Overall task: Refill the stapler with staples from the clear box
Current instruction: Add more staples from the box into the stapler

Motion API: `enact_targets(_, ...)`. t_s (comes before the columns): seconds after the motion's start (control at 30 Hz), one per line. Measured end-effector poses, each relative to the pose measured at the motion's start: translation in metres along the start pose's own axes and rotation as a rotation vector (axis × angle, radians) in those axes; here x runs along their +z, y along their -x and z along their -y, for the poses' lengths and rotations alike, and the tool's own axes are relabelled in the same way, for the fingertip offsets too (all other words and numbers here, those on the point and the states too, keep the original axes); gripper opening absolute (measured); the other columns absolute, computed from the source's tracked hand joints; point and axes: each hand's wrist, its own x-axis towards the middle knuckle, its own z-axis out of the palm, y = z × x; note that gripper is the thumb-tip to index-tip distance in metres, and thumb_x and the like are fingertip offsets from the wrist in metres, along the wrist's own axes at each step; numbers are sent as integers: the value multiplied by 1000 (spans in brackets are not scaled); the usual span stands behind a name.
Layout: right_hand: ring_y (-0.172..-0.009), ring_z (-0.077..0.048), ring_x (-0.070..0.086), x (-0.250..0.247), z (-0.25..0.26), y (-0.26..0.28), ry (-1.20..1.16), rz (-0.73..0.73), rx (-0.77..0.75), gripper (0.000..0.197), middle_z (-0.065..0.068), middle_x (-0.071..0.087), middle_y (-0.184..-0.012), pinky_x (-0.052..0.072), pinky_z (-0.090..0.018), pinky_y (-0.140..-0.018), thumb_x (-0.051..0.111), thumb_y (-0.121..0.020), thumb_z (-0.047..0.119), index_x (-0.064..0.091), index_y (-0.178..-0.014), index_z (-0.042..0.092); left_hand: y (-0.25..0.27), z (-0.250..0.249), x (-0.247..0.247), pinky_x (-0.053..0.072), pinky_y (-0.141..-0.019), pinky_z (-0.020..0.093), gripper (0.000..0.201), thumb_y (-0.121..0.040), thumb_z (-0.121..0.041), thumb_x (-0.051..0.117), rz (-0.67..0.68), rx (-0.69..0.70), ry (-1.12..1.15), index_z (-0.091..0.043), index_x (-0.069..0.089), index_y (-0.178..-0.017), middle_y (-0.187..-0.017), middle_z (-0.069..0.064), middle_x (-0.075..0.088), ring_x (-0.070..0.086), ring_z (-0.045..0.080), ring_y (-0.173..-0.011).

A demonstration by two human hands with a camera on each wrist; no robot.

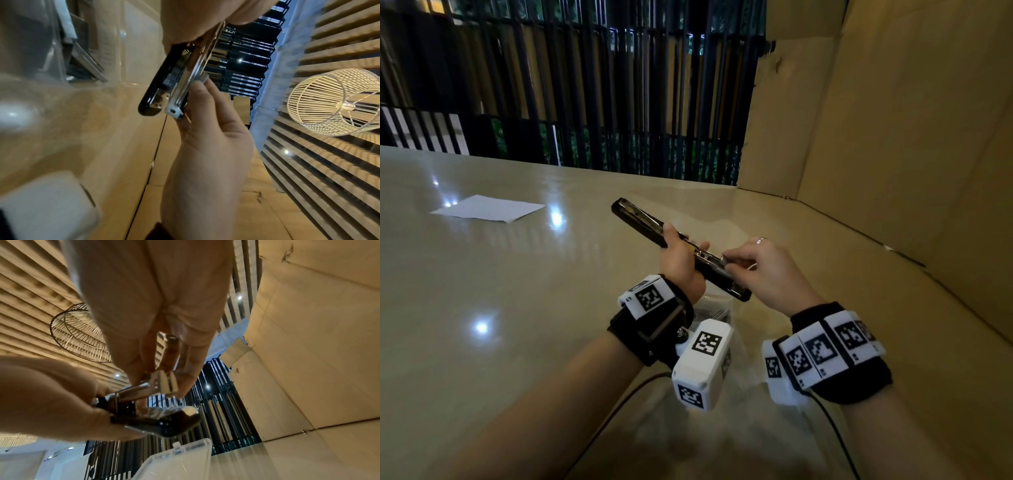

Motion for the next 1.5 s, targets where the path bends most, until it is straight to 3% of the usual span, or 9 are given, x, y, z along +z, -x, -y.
enact_targets(0.17, -91, -24, 53, 2, 5, 0, 43, 21, -13, 19, -21, 64, -89, 41, -36, -83, 56, -84, 7, 71, -94, 2, 1, 1, 2, 40, -56, 25, 40, -97, -45, 33, -7, 70, -21, -13, 39, -73, -69, 1, 39, 45, 13, -61)
enact_targets(0.3, -92, -22, 52, 4, 7, 0, 44, 46, 6, 20, -13, 59, -89, 39, -32, -83, 56, -85, 10, 71, -99, 8, -1, -2, -1, 39, -57, 24, 40, -97, -46, 33, 7, 56, -26, -13, 39, -74, -66, 0, 37, 41, 14, -59)
enact_targets(0.47, -93, -24, 51, 8, 11, 2, 45, 58, 8, 20, -21, 61, -91, 38, -34, -81, 55, -85, 9, 71, -96, 4, 0, -4, -6, 39, -56, 24, 40, -96, -46, 34, -1, 64, -37, -14, 40, -74, -64, 0, 36, 41, 13, -57)
enact_targets(0.63, -89, -25, 53, 11, 12, 1, 35, 28, 11, 20, -19, 60, -92, 39, -32, -79, 58, -84, 11, 71, -99, 7, 3, -6, -6, 38, -55, 24, 40, -97, -45, 33, 5, 105, -39, -14, 39, -72, -64, 0, 35, 40, 13, -55)
enact_targets(0.87, -84, -13, 41, 16, 11, 2, 108, 52, 37, 22, -16, 57, -93, 21, -22, -62, 52, -87, 13, 69, -100, 8, 7, -4, -7, 38, -56, 24, 40, -97, -45, 33, 9, 83, -48, -14, 39, -73, -64, 1, 36, 40, 13, -56)
enact_targets(1.03, -84, -14, 42, 16, 14, 1, 78, 13, 45, 20, -16, 57, -93, 34, -26, -74, 55, -86, 11, 70, -99, 8, 6, -8, -7, 38, -57, 26, 42, -96, -48, 31, 20, 61, -63, -14, 39, -74, -65, 2, 36, 40, 14, -57)
enact_targets(1.27, -83, -20, 52, 16, 10, 0, -54, 9, 97, 21, -9, 57, -82, 35, -24, -70, 65, -80, 14, 71, -100, 12, 9, -10, -6, 40, -61, 27, 42, -96, -48, 32, 17, 52, -58, -13, 40, -73, -66, 1, 36, 40, 14, -58)
enact_targets(1.4, -86, -18, 56, 2, 4, -2, -102, 45, 78, 23, -4, 62, -102, 37, -9, -65, 50, -91, 17, 67, -107, 18, 12, -13, -4, 38, -55, 23, 40, -97, -46, 34, 31, 86, -49, -15, 40, -72, -63, -2, 37, 40, 11, -54)
enact_targets(1.5, -86, -12, 50, -4, 3, -2, -150, 14, 66, 33, 8, 51, -90, 33, 3, -66, 37, -93, 6, 67, -101, 19, 14, -16, -2, 39, -53, 21, 39, -97, -44, 35, 41, 112, -15, -15, 40, -72, -63, -2, 36, 39, 11, -53)
